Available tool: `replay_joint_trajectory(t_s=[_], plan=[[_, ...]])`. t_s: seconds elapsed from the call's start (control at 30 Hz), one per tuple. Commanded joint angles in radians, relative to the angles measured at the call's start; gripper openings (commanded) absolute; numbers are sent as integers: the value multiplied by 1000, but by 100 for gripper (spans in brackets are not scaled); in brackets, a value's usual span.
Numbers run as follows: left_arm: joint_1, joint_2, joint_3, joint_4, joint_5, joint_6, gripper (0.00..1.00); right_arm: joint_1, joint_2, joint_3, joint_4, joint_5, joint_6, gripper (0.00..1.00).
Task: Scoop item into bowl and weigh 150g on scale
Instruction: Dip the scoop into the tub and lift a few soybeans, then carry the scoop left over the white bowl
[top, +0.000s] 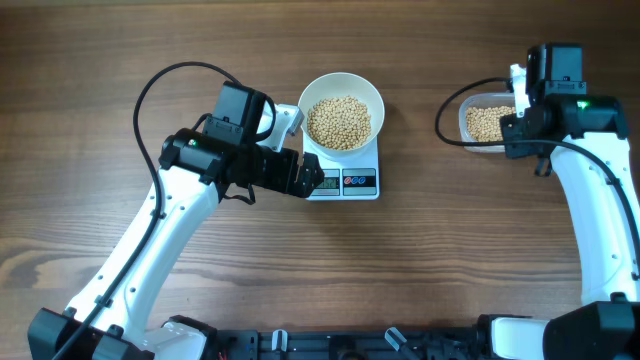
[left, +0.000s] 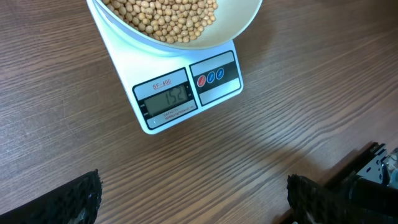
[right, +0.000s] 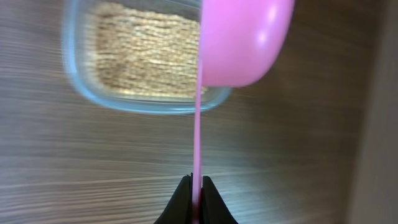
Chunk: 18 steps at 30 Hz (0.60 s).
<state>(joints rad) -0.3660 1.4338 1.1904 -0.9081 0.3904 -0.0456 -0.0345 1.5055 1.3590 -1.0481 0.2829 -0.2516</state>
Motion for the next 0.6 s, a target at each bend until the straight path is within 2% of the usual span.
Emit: replay_joint_trajectory(t_s=[0.0, 0.13, 0.2, 0.33, 0.57], plan=[[0, 4, 5, 2, 9, 15, 100, 2, -18, 1, 35, -516, 23, 4], [0, 4, 5, 2, 10, 15, 100, 3, -18, 1, 236, -869, 183, 4], [0, 4, 5, 2, 10, 15, 100, 9, -17, 1, 324, -980, 222, 4], [0, 4, 5, 2, 9, 15, 100, 57, -17, 0, 329, -939, 198, 4], [0, 4, 5, 2, 10, 15, 100, 261, -13, 0, 317, -645, 133, 4]])
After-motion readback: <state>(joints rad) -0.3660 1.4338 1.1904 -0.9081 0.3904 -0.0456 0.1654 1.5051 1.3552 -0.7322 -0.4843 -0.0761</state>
